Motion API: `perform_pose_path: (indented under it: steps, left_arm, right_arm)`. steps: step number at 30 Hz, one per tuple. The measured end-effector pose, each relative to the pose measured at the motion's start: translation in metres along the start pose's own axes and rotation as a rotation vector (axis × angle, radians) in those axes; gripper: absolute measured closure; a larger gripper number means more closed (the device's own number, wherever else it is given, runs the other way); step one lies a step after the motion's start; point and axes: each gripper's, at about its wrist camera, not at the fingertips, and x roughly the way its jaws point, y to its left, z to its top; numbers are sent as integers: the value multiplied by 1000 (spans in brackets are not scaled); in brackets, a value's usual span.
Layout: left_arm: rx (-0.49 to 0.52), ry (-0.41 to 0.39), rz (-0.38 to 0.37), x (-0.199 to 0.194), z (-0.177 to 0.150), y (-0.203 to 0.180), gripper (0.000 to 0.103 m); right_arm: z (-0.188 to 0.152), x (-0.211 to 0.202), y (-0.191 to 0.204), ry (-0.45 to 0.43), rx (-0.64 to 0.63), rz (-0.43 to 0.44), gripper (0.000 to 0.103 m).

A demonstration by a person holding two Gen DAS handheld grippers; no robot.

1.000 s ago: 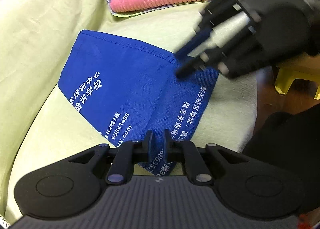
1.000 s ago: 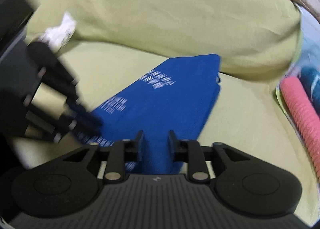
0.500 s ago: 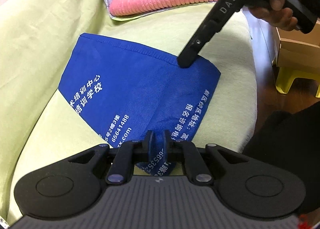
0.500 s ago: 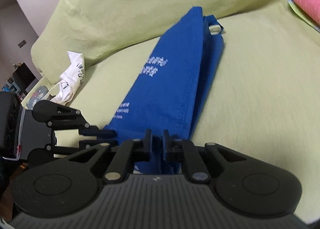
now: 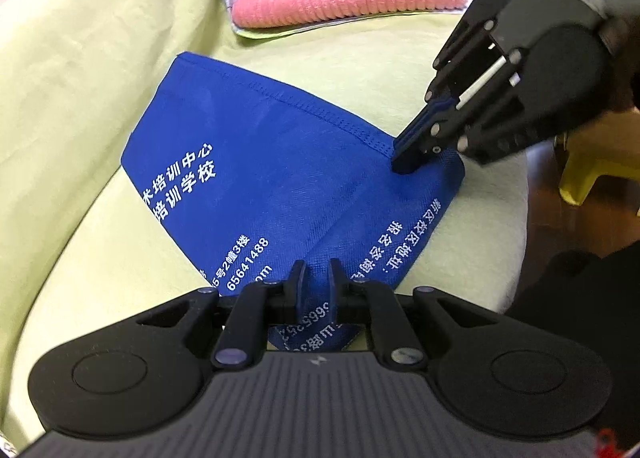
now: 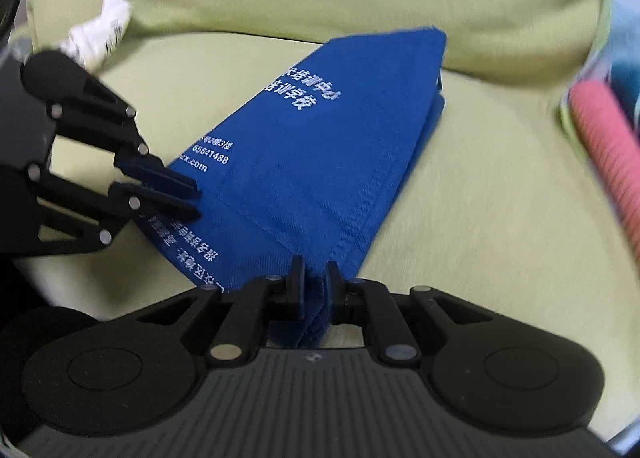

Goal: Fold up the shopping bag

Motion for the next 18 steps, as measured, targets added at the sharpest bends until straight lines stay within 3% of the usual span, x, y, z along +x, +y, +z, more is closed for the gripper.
perform_pose_path:
  steps: [4, 7, 9, 12, 18]
  left_arm:
    - [8, 13, -1, -1, 2, -1, 96]
    - [7, 13, -1, -2, 1, -3, 96]
    - [6, 14, 0, -2, 2, -3, 96]
    - [5, 19, 6, 0, 4, -4, 96]
    - [-20, 11, 31, 1, 2, -6, 96]
  right_arm:
    - [2, -17, 10, -78, -27, -65, 90]
    - [0, -28, 17, -123, -26, -61, 90]
    - [-3, -28, 23, -138, -44, -48, 97]
    - [-7, -35, 32, -183, -81, -80, 98]
    - [-21, -14, 31, -122, -40, -52, 97]
